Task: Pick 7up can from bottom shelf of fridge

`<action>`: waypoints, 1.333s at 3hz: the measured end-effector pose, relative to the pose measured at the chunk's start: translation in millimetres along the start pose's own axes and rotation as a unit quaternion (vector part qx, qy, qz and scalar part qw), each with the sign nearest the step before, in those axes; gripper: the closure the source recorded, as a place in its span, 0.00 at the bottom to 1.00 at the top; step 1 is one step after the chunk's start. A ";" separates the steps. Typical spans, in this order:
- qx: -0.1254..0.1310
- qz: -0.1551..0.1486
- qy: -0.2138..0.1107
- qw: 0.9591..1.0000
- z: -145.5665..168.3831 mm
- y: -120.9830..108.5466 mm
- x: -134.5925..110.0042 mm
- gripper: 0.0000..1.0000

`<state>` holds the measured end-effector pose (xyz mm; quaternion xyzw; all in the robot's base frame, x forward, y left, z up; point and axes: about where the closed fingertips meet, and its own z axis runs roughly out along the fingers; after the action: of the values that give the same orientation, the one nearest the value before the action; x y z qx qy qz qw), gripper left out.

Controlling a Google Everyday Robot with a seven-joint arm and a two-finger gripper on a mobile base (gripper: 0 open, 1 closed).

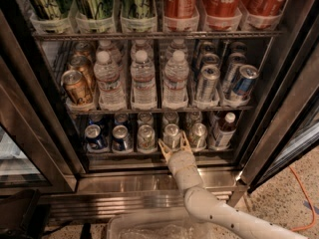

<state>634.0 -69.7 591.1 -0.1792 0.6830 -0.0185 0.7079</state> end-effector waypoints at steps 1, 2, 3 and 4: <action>-0.006 0.020 0.004 1.000 3.3 0.8 3.8 0.53; -0.010 0.026 0.007 1.000 3.6 2.5 5.8 0.76; -0.010 0.027 0.007 1.000 3.6 2.6 5.8 0.98; -0.011 0.027 0.007 1.000 3.7 2.8 5.5 1.00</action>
Offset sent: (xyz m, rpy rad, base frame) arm 0.0056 0.0251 -0.0373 0.1532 0.1602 0.1213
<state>637.4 -67.7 585.1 -0.1682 0.6925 0.0071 0.7015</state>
